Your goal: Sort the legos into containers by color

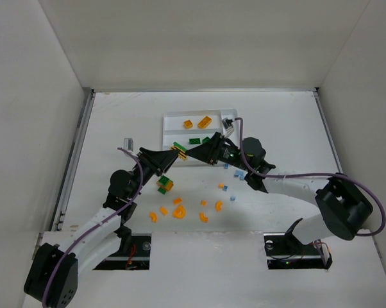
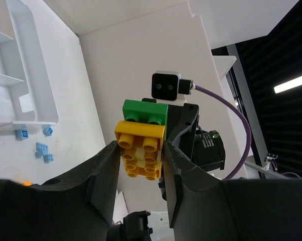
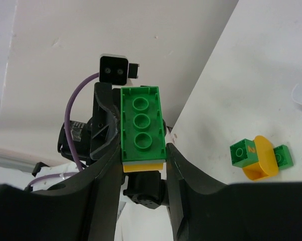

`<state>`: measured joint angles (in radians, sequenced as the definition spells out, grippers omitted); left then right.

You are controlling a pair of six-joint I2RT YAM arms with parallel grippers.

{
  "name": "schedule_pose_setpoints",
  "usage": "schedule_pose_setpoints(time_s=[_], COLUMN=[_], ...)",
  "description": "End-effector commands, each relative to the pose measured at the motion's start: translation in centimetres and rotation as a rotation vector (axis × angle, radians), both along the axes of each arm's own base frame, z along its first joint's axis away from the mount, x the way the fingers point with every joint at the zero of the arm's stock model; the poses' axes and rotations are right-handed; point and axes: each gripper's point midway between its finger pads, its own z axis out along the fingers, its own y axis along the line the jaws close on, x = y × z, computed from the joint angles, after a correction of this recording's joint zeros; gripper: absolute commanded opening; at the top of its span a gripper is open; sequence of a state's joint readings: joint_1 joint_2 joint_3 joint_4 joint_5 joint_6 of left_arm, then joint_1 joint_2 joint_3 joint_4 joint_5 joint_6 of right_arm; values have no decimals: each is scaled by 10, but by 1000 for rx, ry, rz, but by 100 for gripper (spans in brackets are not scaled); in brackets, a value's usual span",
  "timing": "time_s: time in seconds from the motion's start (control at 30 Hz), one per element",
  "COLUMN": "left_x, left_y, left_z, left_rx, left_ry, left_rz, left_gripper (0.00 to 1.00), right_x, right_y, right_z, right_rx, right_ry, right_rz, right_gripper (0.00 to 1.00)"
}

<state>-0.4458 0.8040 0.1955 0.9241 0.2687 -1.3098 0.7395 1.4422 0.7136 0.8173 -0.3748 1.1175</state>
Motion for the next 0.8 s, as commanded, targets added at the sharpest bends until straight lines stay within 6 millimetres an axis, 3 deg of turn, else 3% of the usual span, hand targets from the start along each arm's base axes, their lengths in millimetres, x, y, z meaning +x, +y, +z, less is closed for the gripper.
schedule_pose_setpoints(time_s=[0.0, 0.6, 0.77], left_x=[-19, -25, -27], left_y=[-10, -17, -15], left_z=[-1, -7, 0], left_rx=[27, 111, 105], left_ry=[-53, -65, -82], left_rz=[-103, -144, -143], left_gripper=[0, 0, 0], right_x=[16, 48, 54], right_y=[-18, -45, -54], right_z=[39, 57, 65], right_rx=[52, -23, -16], right_ry=[-112, -179, -190], right_rz=[-75, -157, -167], right_gripper=[36, 36, 37])
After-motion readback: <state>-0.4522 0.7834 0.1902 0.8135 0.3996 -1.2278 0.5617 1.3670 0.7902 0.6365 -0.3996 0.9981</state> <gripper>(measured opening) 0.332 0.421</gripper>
